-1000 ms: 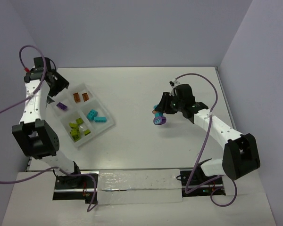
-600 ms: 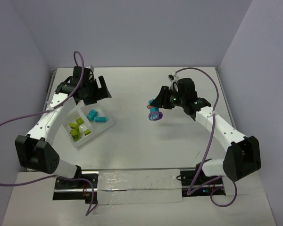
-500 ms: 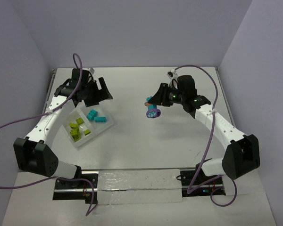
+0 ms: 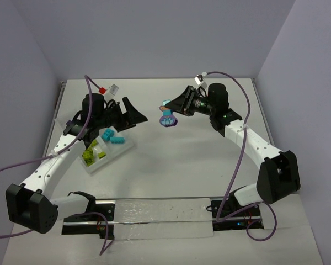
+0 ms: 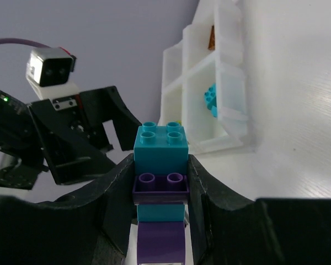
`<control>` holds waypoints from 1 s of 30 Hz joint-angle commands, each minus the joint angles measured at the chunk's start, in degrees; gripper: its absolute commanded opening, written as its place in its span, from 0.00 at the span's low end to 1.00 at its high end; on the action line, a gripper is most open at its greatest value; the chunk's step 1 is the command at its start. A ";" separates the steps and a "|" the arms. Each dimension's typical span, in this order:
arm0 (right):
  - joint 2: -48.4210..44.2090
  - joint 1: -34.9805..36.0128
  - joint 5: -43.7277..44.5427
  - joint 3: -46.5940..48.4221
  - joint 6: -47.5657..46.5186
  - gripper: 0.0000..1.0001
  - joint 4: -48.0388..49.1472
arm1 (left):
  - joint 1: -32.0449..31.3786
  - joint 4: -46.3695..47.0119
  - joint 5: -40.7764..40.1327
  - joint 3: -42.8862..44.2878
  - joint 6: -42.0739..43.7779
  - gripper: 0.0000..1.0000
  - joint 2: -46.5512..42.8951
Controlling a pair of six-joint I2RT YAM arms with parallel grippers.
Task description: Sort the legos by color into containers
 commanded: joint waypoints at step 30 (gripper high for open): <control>5.70 2.50 -4.84 0.50 15.64 0.00 20.53 | -6.25 33.69 12.92 -6.54 -13.71 0.85 4.87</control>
